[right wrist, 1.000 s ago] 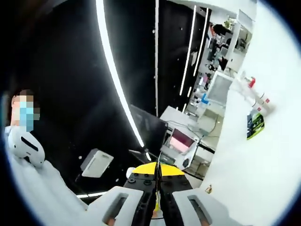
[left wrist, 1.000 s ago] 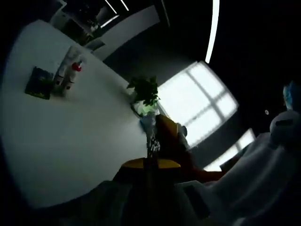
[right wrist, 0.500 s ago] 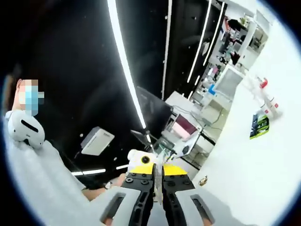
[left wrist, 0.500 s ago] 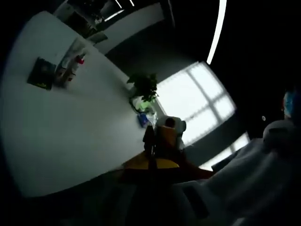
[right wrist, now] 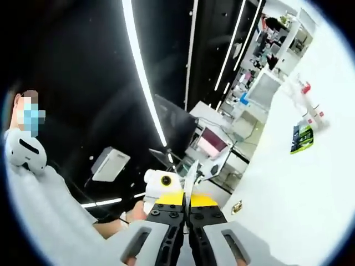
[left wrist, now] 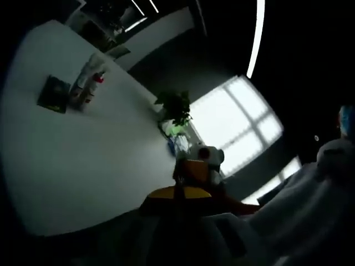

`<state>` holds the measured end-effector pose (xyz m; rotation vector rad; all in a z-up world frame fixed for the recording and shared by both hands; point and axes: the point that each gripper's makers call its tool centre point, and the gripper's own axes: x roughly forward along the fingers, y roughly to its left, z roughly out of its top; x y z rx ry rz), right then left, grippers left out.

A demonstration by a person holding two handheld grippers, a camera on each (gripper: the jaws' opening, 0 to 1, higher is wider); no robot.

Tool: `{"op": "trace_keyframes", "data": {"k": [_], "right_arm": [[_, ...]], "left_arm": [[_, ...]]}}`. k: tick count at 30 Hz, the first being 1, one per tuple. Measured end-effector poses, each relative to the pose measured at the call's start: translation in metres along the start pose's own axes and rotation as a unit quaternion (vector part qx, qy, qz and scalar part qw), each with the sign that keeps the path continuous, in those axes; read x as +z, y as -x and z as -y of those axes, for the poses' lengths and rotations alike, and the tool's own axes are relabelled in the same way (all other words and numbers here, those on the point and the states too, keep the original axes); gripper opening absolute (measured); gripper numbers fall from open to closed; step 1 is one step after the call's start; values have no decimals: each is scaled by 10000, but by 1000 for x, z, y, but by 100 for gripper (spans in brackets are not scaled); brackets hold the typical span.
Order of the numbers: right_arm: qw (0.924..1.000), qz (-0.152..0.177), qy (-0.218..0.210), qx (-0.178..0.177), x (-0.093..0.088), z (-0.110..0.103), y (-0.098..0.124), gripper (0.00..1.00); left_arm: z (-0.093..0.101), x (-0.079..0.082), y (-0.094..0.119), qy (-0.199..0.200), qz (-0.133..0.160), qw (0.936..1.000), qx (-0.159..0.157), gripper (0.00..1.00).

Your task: Arrange the skincare products in the storage area until every visible bottle or jar stands upright without overlapping.

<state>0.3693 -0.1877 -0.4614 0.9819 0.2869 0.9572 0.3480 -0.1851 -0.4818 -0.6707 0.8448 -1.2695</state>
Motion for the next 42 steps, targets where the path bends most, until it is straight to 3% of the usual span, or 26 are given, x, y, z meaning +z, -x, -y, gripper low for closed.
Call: {"op": "trace_keyframes", "data": {"k": [10,14,16,24,26,31,33,35,39,42], "right_arm": [[9994,354,-16,36,11,-3,-1,0],[9987,464,-205,77,10,-3,-2,0],[9986,457,-238,76,10,-3,-2,0],[9994,328,-129,59,6,-4,-3,0],[9988,212,-419,129,5,-5,0,0],[9976,531,-453,15,17,2,7,0],[9988,458,-186,72,14,-1,6,0],[9988,405,212,-150,11,2,5,0],[9988,357,-251,-204,9,9,5,0],[9980,536,-152,-289,13,12,8,0]], "left_arm": [[4,7,-2,113,266,9995,-90,0],[9,10,0,125,355,9990,-252,0],[10,17,1,130,573,9978,-298,1],[7,14,3,61,484,9985,-234,0],[9,12,3,262,412,9983,-317,0],[7,12,7,339,368,9982,-320,0],[5,11,7,319,328,9985,-295,0],[3,10,8,333,281,9988,-243,0],[-1,10,10,371,281,9987,-211,0],[-6,14,15,422,332,9984,-154,0]]}}
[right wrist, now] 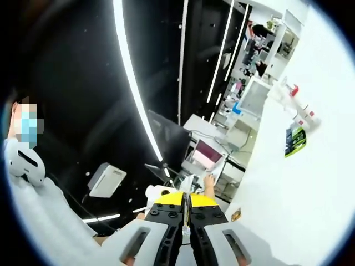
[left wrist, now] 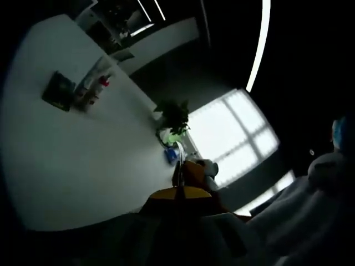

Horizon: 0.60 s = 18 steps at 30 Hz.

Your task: Arrange the skincare products in the storage area until every visible bottle or jar stands upright without overlapping.

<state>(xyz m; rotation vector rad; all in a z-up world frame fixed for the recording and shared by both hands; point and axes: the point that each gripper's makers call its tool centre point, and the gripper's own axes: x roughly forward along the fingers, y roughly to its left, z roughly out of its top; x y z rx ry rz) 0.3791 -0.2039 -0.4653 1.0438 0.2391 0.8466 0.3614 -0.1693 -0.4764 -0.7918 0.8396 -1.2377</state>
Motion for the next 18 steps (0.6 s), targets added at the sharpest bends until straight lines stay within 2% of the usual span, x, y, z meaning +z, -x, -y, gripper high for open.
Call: {"op": "trace_keyframes", "data": {"k": [1,5,7,9,11,13,15,16,18], "right_arm": [[10000,38,12,-33,1,1,1,0],[9991,68,268,-313,3,10,6,11],[9967,-162,623,-498,-6,16,8,11],[9901,-599,983,-805,-23,26,12,10],[9794,-927,1460,-1045,-35,34,14,10],[9630,-1363,2008,-1175,-55,35,12,10],[9487,-1684,2344,-1290,-71,37,8,12],[9466,-1729,2393,-1293,-73,37,7,13],[9333,-2022,2652,-1332,-89,38,0,16]], "left_arm": [[0,1,1,8,10,10000,4,0],[-10,15,12,49,127,9998,142,0],[-13,23,17,35,177,9996,217,0],[-18,33,24,17,273,9992,291,0],[-21,42,28,14,339,9988,344,0],[-27,52,34,4,415,9982,424,0],[-31,63,39,6,483,9976,505,0],[-34,68,41,0,517,9972,544,0],[-40,82,48,49,629,9960,635,0]]}}
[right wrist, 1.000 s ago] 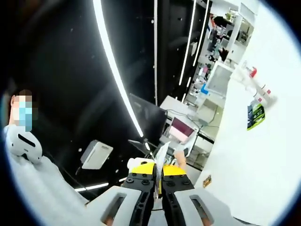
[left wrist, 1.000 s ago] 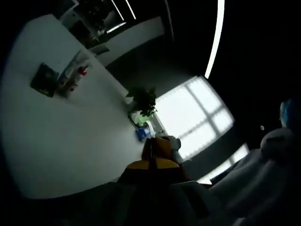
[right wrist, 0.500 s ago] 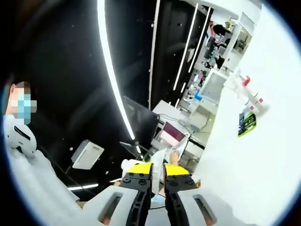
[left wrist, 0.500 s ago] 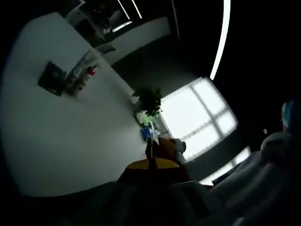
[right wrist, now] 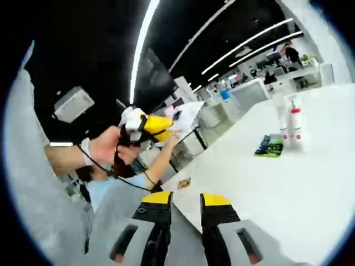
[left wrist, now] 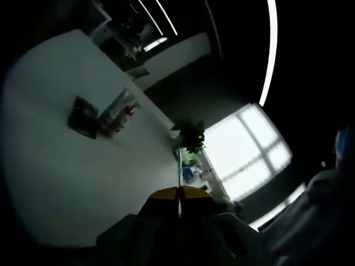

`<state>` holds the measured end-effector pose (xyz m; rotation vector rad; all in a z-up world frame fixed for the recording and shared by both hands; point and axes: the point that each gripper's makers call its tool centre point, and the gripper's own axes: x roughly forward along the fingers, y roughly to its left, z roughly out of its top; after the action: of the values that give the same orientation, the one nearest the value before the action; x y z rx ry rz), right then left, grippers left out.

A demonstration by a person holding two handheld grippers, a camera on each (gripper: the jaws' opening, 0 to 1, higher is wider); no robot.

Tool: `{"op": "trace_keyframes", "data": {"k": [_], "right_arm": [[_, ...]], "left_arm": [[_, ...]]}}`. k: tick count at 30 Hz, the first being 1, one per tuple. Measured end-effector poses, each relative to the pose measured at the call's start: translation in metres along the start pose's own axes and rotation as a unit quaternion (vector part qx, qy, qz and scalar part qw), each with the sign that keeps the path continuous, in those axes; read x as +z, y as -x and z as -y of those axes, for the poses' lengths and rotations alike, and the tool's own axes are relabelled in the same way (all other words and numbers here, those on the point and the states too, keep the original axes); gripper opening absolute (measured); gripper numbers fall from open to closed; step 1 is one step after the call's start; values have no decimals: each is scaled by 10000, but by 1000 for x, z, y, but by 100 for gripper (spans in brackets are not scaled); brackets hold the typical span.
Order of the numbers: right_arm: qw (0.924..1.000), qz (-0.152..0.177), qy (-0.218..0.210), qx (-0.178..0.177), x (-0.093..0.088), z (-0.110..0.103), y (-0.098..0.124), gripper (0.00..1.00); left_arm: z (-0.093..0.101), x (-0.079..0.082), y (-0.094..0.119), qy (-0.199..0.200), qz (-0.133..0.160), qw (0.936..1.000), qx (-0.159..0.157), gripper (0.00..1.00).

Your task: Arrange the skincare products in the storage area until every visible bottle or jar stands upright without overlapping.

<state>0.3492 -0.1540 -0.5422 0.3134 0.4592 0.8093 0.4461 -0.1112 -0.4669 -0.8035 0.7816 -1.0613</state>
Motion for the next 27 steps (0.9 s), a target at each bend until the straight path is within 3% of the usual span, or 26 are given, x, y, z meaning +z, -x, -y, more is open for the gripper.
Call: {"op": "trace_keyframes", "data": {"k": [5,6,8,9,11,13,15,18,20,21,26,27], "right_arm": [[9992,-179,266,226,-6,-22,-17,25],[9978,-362,533,139,-11,-20,-19,24],[9963,-508,693,-65,-18,-11,-21,22],[9937,-761,758,-306,-28,0,-19,20],[9843,-1010,1181,-840,-36,23,-13,14],[9717,-1278,1669,-1077,-41,33,-6,0],[9724,-915,1803,-1162,-27,31,-7,0],[9734,-972,1722,-1159,-30,33,-6,0],[9784,-1190,1246,-1143,-42,35,-6,2],[9784,-1210,1201,-1171,-43,37,-6,5],[9750,-1207,1434,-1189,-41,37,-7,7],[9748,-1246,1427,-1180,-42,37,-8,7]], "left_arm": [[-17,25,0,68,42,9997,210,0],[-19,28,-3,129,60,9996,239,0],[-23,34,-7,176,25,9995,255,0],[-27,38,-11,158,-22,9995,282,0],[-34,45,-16,165,-129,9993,324,0],[-44,55,-17,116,-212,9989,395,0],[-56,66,-15,95,-243,9987,439,0],[-65,81,-16,193,-192,9984,487,0],[-75,93,-20,281,-162,9981,521,0],[-78,96,-22,296,-159,9980,539,0],[-95,106,-32,419,-201,9972,591,0],[-106,112,-32,439,-235,9968,618,0]]}}
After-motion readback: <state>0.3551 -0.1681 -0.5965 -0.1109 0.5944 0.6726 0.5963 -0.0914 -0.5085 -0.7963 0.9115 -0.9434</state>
